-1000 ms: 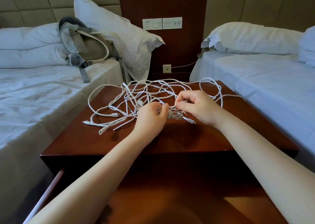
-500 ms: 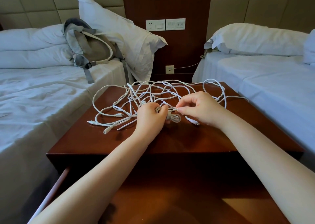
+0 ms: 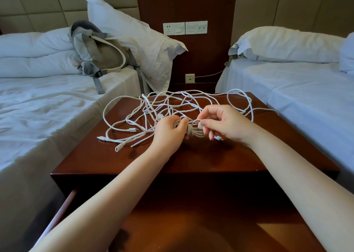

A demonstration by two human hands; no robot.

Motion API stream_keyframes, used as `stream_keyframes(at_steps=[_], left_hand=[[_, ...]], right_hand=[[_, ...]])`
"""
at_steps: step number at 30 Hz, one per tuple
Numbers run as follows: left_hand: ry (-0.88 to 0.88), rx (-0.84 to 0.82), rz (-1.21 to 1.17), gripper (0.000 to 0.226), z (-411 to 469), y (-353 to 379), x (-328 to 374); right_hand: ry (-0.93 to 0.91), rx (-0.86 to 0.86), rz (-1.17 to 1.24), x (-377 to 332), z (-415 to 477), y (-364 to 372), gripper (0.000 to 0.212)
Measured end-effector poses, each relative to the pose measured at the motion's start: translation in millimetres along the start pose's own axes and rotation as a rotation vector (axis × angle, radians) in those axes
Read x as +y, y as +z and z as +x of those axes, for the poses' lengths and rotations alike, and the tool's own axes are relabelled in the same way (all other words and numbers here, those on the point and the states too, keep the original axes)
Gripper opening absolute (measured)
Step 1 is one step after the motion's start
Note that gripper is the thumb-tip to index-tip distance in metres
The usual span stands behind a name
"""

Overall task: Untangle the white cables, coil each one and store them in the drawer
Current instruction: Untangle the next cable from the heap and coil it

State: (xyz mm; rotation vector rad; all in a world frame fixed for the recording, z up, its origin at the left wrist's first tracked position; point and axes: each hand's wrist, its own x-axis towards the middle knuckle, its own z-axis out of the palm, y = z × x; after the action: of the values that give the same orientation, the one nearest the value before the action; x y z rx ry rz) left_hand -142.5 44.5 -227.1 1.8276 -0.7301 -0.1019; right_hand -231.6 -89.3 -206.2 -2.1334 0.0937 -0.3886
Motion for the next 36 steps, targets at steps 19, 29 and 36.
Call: stream_keyframes(at_steps=[19,29,36], left_hand=[[-0.173,0.051,-0.242,0.028,3,-4,-1],[-0.177,0.113,-0.295,0.036,4,-4,-2],[-0.180,0.118,-0.297,0.035,6,-3,-5]], right_hand=[[-0.148,0.300,-0.208,15,5,17,0.012],[-0.434,0.283,-0.468,21,4,20,0.042],[-0.448,0.317,-0.468,24,8,21,0.023]])
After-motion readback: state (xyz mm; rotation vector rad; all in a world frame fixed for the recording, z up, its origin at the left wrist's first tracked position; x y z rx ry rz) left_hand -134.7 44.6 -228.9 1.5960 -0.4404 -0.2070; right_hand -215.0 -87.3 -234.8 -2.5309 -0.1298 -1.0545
